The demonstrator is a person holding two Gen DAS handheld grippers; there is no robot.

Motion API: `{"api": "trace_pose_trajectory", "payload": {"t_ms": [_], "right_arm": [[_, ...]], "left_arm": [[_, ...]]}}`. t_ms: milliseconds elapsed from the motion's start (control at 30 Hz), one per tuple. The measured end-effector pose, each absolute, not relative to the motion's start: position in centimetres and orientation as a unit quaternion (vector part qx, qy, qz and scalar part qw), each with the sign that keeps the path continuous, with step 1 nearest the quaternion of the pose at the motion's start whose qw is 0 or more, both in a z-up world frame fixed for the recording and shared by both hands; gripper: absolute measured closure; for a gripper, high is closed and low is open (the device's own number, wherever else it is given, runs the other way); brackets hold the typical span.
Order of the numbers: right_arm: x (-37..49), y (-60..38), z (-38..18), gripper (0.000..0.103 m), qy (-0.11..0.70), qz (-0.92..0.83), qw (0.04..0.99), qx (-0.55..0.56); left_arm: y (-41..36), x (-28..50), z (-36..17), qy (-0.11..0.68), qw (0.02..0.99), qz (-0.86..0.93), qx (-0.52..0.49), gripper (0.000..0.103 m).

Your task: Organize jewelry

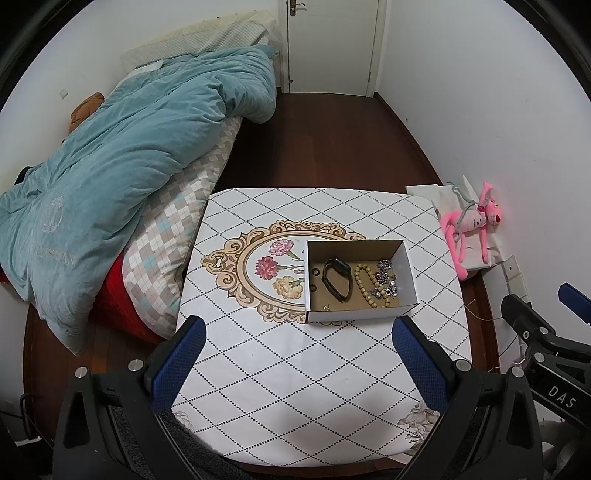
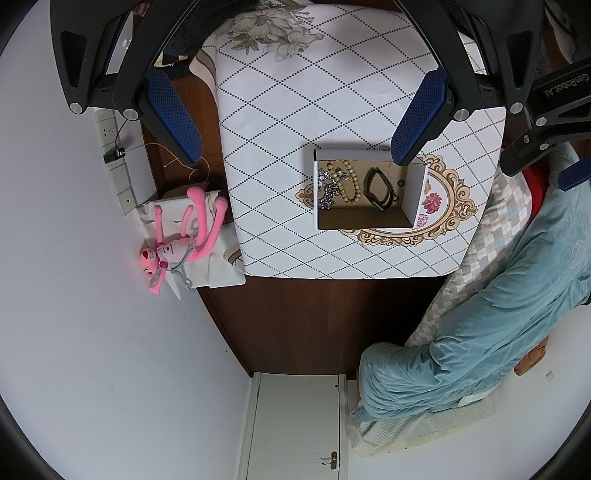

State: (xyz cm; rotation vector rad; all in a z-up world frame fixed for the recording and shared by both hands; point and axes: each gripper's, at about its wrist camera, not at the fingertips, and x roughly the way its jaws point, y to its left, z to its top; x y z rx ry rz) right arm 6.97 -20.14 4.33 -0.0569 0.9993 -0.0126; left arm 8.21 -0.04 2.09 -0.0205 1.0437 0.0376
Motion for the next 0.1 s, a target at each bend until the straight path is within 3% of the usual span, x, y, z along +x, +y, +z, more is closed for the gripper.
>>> {"api": "trace_pose_trajectory", "payload": {"t_ms": [100], "right_arm": [[6.92,-20.05,4.34,0.0,0.478,-0.007,0.878,-0.029]], "left_arm": [[-0.08,8.17,2.16,0.496,0.868,0.017,-0.012,0.0]]}}
